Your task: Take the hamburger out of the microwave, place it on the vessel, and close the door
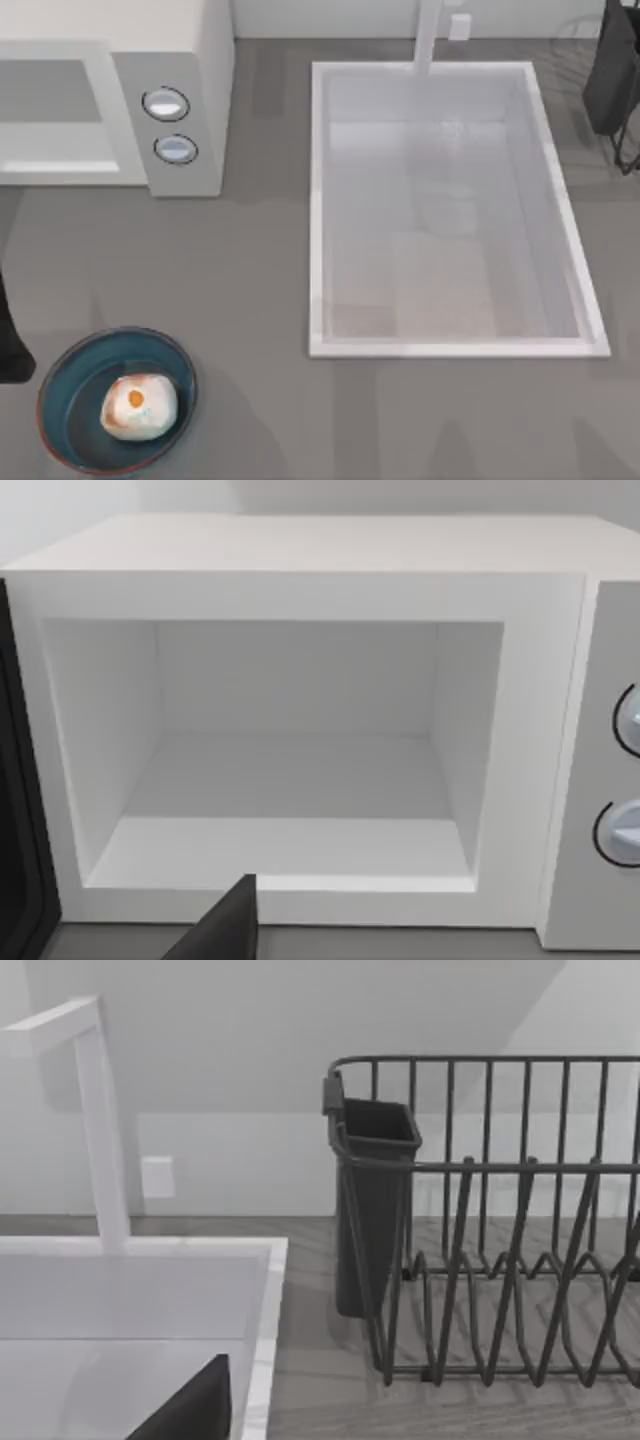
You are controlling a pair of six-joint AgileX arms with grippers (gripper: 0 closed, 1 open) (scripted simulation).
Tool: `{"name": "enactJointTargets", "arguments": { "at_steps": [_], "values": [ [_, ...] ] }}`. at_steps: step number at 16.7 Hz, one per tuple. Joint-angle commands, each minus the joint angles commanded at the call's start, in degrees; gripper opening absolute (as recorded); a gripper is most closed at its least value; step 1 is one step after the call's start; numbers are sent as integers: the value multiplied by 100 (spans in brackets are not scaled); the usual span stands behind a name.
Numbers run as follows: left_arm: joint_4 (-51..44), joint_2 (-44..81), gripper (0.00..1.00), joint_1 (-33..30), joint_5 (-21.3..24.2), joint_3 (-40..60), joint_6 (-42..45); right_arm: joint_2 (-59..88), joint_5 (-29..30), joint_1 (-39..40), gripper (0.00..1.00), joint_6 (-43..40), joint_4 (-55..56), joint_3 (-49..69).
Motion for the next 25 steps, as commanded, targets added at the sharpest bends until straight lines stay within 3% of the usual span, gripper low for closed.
{"name": "enactJointTargets", "arguments": {
  "at_steps": [10, 20, 22, 25],
  "values": [
    [0, 0, 2, 0, 0, 0, 0, 0, 0, 0, 100, 0, 0, 0],
    [7, 12, 0, 17, 17, 4, -1, 0, 0, 0, 100, 0, 0, 0],
    [88, 117, 0, 231, 232, 28, 1, 0, 0, 0, 100, 0, 0, 0],
    [292, 383, 0, 960, 960, 88, 6, 0, 0, 0, 100, 0, 0, 0]
  ]
}}
